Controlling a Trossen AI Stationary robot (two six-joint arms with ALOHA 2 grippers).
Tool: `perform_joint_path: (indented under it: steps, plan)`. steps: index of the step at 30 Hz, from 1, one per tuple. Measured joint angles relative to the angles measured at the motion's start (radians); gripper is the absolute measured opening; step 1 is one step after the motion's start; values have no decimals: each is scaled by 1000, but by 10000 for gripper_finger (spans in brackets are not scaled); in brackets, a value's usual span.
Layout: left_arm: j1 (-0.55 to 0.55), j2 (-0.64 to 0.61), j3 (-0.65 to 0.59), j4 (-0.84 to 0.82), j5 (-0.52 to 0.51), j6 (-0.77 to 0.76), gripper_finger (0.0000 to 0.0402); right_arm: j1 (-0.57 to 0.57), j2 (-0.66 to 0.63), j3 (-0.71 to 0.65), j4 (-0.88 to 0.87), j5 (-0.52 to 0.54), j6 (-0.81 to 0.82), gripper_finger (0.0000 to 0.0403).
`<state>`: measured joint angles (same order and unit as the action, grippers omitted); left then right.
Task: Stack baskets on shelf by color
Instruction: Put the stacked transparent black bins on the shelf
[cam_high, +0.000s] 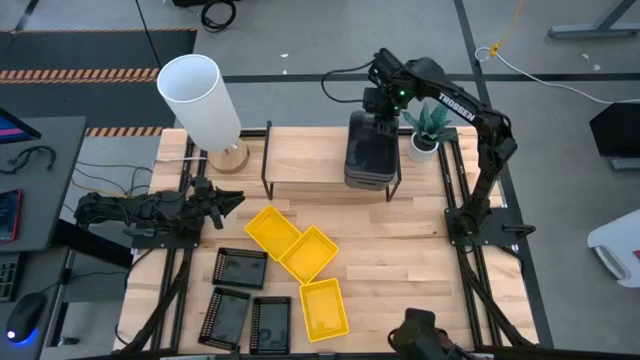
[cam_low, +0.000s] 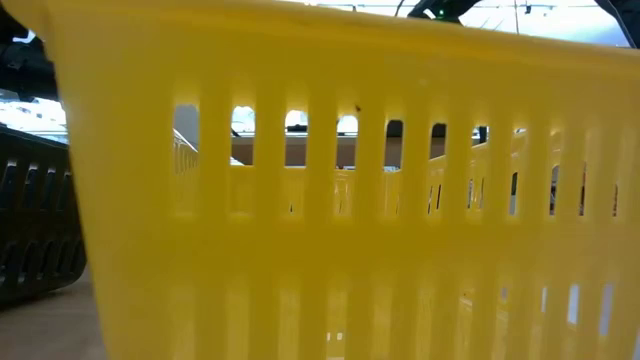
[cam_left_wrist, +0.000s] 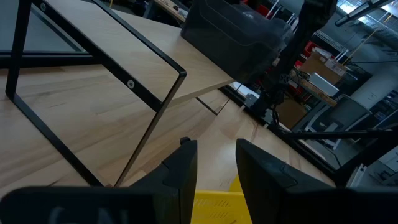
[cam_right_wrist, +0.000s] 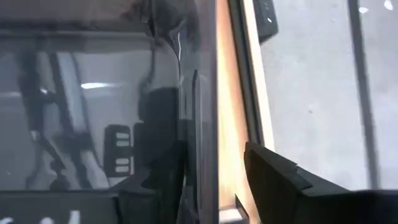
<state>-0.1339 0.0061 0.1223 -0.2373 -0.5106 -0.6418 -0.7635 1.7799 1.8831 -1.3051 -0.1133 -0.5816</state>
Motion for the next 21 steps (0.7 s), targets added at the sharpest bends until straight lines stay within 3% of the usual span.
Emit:
perform_joint_path:
  steps: [7,17,21]
  plan:
    - [0,0,0,0,0,0,117,40,0,69,-22,203,-12,179]
    - [0,0,0,0,0,0,117,97,-2,233,-58,160,76,180]
    - [0,0,0,0,0,0,117,140,-2,275,-117,85,142,179]
